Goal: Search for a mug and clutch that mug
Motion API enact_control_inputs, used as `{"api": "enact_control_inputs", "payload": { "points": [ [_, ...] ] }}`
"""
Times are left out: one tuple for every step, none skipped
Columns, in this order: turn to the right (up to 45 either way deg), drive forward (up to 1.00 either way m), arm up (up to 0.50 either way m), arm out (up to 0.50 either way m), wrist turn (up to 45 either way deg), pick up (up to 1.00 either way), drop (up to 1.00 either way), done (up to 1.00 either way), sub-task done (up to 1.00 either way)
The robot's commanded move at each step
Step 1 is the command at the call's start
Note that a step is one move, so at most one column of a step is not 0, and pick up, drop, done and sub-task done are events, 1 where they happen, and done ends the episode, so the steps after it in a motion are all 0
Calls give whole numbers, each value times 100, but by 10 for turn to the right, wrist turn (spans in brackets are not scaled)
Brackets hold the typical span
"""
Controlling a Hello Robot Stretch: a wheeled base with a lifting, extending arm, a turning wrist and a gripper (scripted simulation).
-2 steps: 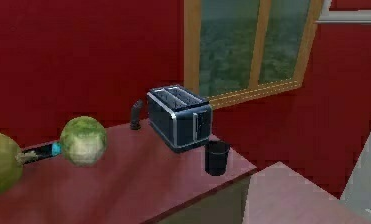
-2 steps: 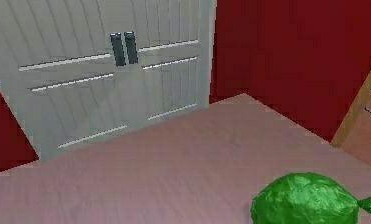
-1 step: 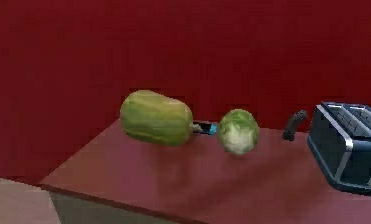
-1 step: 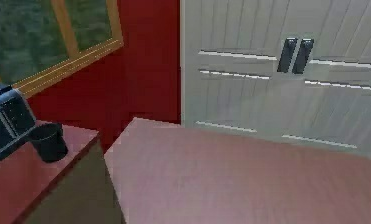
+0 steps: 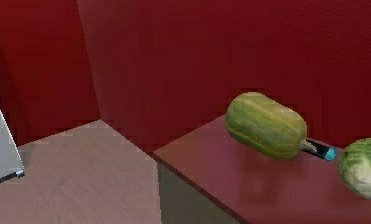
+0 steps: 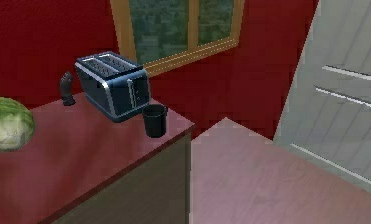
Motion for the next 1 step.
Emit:
{"api": "enact_control_inputs", "payload": {
  "points": [
    [0, 0, 50, 0, 0, 0, 0, 0, 0]
  ]
}}
